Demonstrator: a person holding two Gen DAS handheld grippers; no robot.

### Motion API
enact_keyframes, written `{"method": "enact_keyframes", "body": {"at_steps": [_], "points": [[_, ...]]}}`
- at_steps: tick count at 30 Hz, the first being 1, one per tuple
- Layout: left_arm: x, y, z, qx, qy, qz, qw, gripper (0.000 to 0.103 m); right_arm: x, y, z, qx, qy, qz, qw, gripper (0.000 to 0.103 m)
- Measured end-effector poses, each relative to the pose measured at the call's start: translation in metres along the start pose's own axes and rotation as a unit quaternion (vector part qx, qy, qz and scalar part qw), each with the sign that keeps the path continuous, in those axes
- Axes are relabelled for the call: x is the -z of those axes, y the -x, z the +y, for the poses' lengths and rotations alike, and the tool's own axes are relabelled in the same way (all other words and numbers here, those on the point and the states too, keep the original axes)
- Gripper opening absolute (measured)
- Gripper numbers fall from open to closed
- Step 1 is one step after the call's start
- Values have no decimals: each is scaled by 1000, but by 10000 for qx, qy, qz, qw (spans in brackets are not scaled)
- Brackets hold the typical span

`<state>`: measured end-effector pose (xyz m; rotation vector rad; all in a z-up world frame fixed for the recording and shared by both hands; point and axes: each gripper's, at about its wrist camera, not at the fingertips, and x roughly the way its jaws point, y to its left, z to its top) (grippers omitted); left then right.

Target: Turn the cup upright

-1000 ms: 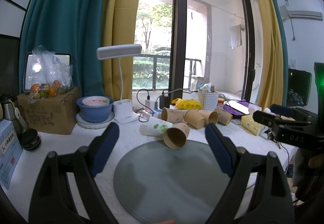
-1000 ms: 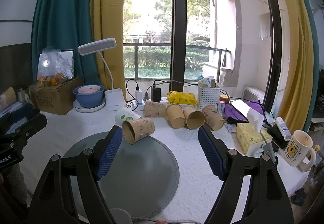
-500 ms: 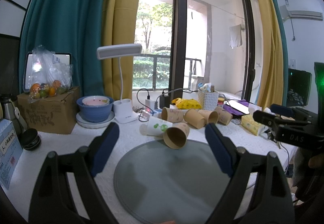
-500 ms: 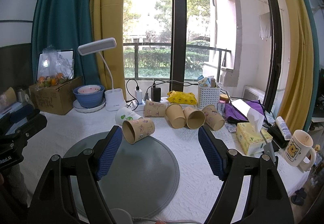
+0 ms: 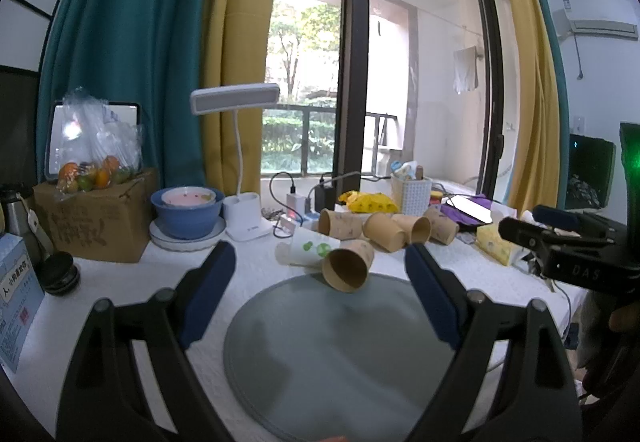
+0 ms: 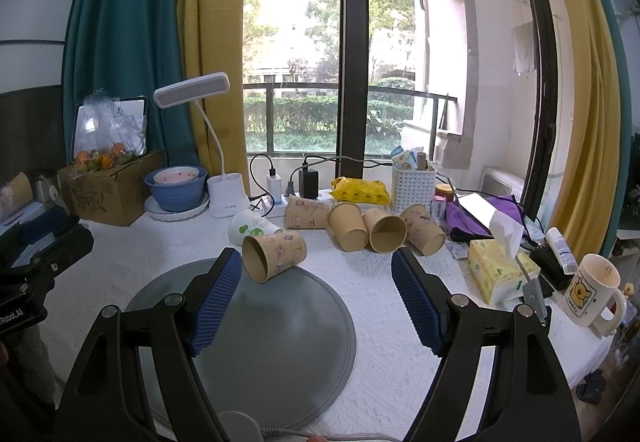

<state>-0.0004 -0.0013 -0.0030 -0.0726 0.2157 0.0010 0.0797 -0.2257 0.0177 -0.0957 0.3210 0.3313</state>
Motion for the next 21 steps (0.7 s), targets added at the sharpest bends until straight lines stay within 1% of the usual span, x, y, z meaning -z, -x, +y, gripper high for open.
{"method": "enact_keyframes", "body": {"at_steps": [14, 21], "points": [[2, 0, 1, -9, 28, 10, 10000, 88, 0, 0, 1, -2, -3, 8, 10000, 80], [8, -4, -1, 24, 71, 57, 10000, 88, 0, -1, 1, -16, -9, 15, 10000, 80]]}}
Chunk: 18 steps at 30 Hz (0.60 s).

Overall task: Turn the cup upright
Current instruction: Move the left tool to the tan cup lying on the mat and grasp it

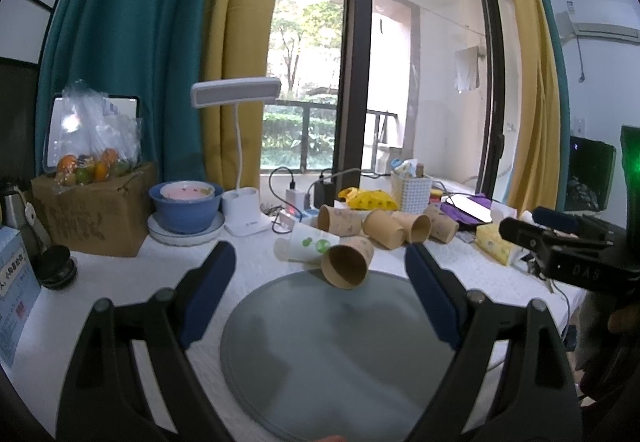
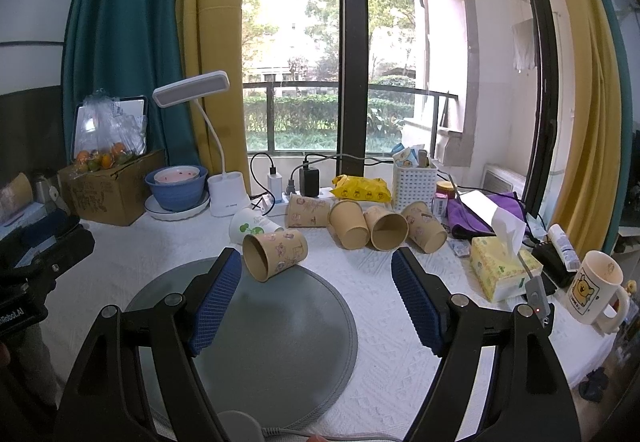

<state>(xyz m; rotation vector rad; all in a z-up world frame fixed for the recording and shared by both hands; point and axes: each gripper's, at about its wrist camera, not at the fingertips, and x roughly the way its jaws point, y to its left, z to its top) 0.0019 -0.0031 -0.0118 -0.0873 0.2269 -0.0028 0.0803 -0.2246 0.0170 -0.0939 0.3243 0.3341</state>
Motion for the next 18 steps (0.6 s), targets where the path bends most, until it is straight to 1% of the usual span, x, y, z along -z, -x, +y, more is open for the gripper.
{"method": "enact_keyframes", "body": {"at_steps": [4, 5, 6, 10, 15, 18], "points": [[2, -4, 0, 2, 10, 36, 10000, 88, 0, 0, 3, -17, -17, -5, 10000, 80], [3, -8, 0, 29, 16, 92, 10000, 88, 0, -1, 4, -22, -23, 3, 10000, 80], [4, -11, 0, 42, 14, 144, 9999, 88, 8, -4, 2, -25, -32, 12, 10000, 80], [8, -28, -3, 117, -87, 365, 9992, 88, 11, -15, -2, -33, -109, 71, 9999, 80], [10, -54, -13, 226, -259, 659, 9972, 88, 11, -45, -14, -36, -207, 212, 9996, 80], [6, -77, -19, 303, -305, 925, 9948, 88, 10, -65, -25, -20, -271, 301, 9992, 80]]}}
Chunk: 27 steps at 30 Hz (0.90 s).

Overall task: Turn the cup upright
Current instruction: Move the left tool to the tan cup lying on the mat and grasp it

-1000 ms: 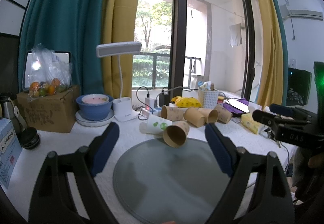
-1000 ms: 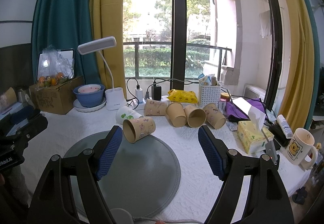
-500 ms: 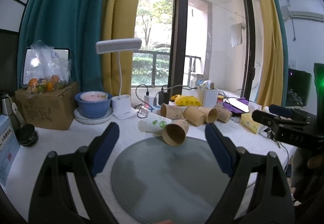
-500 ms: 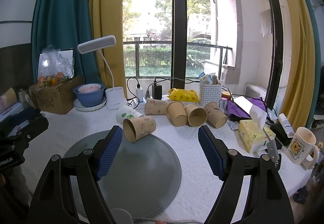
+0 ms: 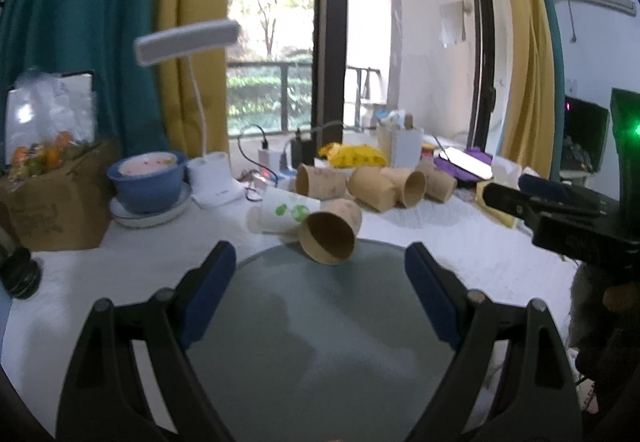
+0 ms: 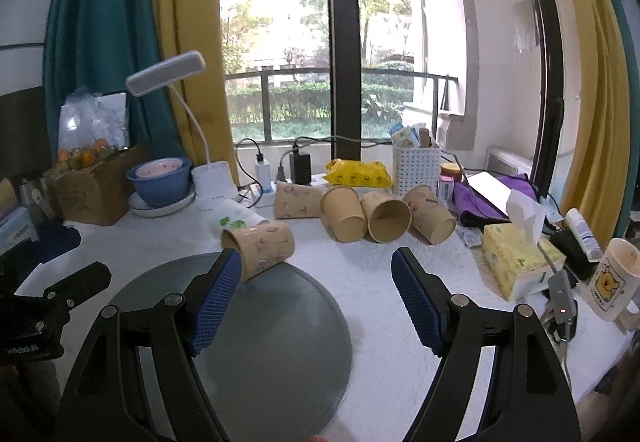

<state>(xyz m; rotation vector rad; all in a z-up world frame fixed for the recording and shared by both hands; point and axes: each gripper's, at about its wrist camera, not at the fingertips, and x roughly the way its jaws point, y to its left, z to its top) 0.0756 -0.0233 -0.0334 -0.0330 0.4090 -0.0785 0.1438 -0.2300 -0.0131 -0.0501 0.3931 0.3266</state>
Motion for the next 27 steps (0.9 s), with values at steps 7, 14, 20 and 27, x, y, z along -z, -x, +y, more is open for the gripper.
{"method": "enact_keyframes", "body": {"at_steps": [7, 14, 20, 27], "points": [[-32, -54, -7, 111, -104, 526, 9985, 88, -11, -48, -29, 22, -261, 324, 9991, 80], [-60, -119, -17, 220, -218, 1126, 9932, 88, -20, -86, -64, 52, -636, 563, 9964, 80], [-84, -166, -35, 379, -212, 1428, 9888, 88, -24, -111, -90, 131, -851, 696, 9939, 80], [-95, -221, -61, 454, -84, 1938, 9800, 88, -25, -139, -123, 154, -1072, 807, 9908, 80]]}}
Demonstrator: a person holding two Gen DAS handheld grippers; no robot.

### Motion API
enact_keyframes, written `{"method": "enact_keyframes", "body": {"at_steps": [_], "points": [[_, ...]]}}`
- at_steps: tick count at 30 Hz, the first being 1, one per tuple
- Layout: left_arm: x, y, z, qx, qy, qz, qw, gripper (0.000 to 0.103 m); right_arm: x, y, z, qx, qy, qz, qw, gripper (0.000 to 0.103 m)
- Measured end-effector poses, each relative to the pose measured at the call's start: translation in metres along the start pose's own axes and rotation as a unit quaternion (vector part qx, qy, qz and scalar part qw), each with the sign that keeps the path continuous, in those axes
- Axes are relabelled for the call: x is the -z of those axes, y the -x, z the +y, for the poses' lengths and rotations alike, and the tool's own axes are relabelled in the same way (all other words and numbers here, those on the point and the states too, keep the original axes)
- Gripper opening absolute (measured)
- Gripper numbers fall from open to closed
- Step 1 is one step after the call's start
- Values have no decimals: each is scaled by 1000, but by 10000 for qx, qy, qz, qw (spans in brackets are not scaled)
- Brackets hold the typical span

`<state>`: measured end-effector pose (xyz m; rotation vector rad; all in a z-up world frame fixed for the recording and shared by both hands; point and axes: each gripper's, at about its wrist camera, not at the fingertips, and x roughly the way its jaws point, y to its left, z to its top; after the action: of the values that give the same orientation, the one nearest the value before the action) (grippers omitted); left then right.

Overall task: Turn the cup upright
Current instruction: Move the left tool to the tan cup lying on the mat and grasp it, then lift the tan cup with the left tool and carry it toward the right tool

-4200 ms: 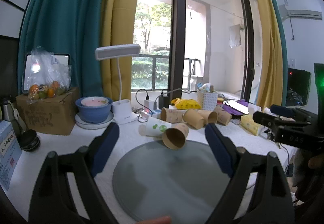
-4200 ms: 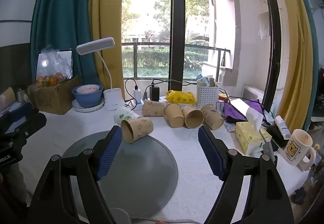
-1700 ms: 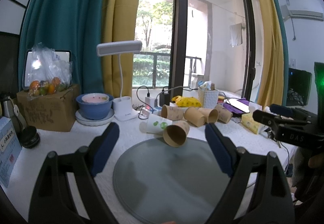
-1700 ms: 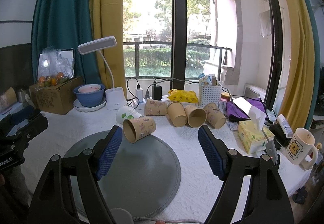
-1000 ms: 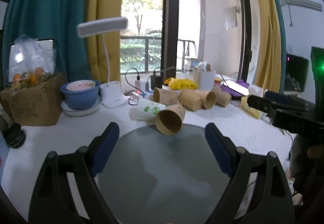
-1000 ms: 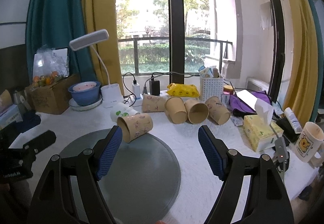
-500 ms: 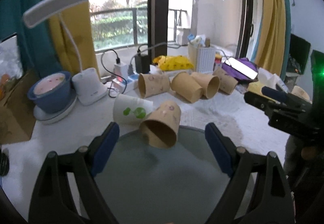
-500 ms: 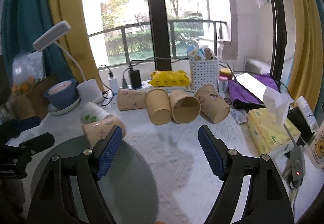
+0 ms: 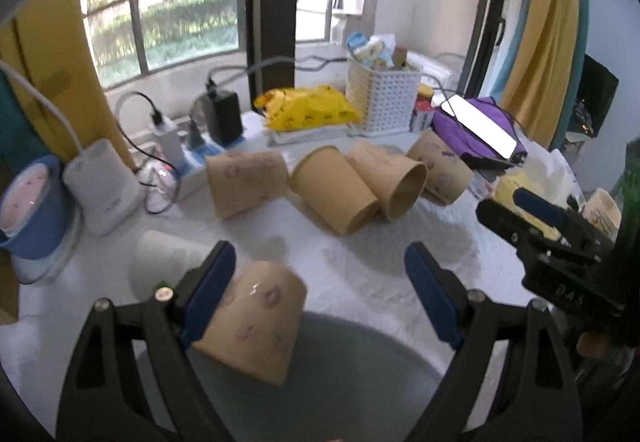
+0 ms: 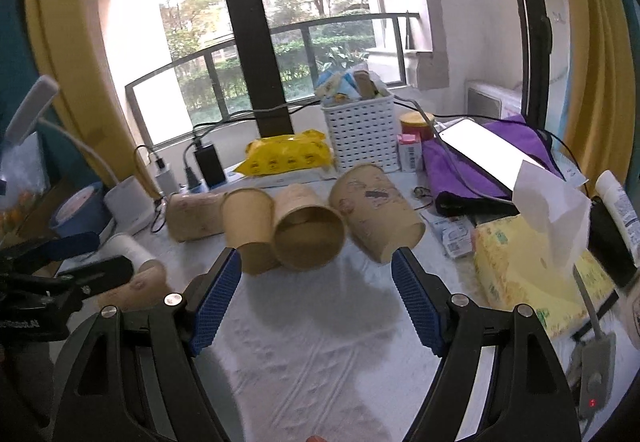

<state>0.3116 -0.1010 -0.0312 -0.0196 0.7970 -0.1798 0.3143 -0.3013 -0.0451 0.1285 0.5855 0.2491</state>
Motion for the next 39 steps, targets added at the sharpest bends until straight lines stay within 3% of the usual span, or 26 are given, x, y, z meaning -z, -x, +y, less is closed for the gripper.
{"method": "enact_keyframes", "body": {"at_steps": [5, 13, 22, 24, 26, 27, 34, 39], "points": [[-18, -44, -4, 27, 349, 493, 9982, 88, -2, -22, -23, -26, -297, 156, 9994, 80], [-46, -88, -6, -242, 699, 792, 9941, 87, -14, -35, -41, -91, -548, 233, 9982, 80], [-52, -136, 2, -69, 1105, 1343, 9847, 87, -12, -46, -57, -85, -785, 288, 9965, 80], [-52, -145, 3, -37, 1155, 1400, 9834, 79, -11, -45, -59, -97, -848, 297, 9959, 80], [-49, -153, 4, 22, 1269, 1546, 9798, 63, -10, -44, -59, -129, -892, 278, 9955, 80], [-48, -157, 5, 99, 1339, 1603, 9779, 61, -8, -44, -59, -139, -878, 267, 9957, 80], [-47, -147, 5, 213, 1340, 1525, 9789, 59, -9, -40, -54, -118, -827, 264, 9962, 80], [-46, -118, 7, 339, 1341, 1330, 9814, 59, -13, -26, -44, -88, -715, 155, 9973, 80]]}}
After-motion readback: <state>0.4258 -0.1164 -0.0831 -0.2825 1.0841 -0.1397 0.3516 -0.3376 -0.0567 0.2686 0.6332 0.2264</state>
